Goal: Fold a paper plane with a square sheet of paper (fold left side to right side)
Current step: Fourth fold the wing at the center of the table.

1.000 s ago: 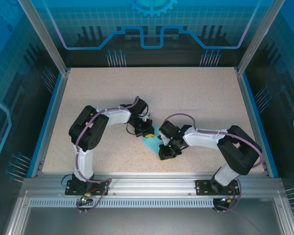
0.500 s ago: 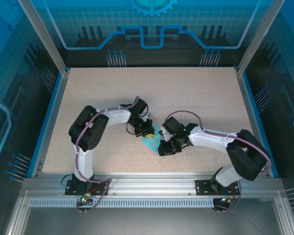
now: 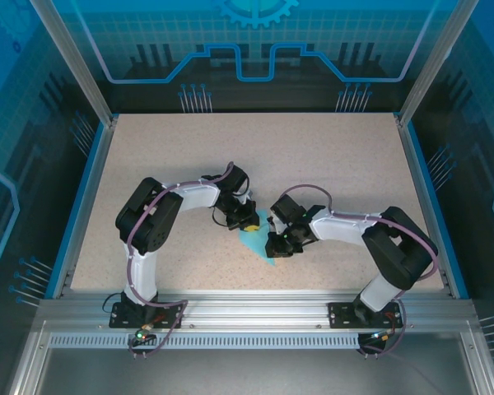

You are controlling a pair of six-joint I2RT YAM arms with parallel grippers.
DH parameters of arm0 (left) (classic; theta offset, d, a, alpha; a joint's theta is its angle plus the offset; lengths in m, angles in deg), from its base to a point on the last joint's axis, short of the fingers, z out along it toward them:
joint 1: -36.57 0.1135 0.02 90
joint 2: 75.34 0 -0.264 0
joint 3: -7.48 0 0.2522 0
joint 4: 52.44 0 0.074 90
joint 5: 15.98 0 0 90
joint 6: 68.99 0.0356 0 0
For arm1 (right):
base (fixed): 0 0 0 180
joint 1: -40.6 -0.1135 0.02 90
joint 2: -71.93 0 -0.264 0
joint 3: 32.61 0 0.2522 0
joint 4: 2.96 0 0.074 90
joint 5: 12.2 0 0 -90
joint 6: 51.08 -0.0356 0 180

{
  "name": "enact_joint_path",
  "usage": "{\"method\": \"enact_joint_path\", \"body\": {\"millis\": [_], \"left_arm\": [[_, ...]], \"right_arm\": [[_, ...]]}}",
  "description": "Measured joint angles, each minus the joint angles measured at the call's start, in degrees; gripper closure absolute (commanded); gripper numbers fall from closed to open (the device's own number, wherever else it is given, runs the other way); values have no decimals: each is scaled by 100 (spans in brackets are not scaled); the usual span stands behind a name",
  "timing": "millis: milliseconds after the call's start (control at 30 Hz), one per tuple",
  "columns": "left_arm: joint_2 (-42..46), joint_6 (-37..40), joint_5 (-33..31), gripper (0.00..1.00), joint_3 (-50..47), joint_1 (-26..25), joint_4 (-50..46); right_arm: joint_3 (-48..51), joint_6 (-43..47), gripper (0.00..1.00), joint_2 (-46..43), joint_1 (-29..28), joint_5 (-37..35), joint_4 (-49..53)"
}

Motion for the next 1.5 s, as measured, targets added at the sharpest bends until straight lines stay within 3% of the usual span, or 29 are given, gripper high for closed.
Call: {"method": "enact_joint_path", "body": {"millis": [333,667,933,1500], "left_arm": [[225,129,-260,81,-2,-11,-17],[1200,278,-31,92,-614,-105,651],[1010,280,273,94,-903,-544,933],[431,319,286,100,-903,-579,1167]], "right_arm": [[-92,-42,98,125,13,-17,109],[-103,-37,100,125,13,-39,164],[-155,-37,100,162,13,-42,232],[-225,-11,100,212,11,-44,328]]}}
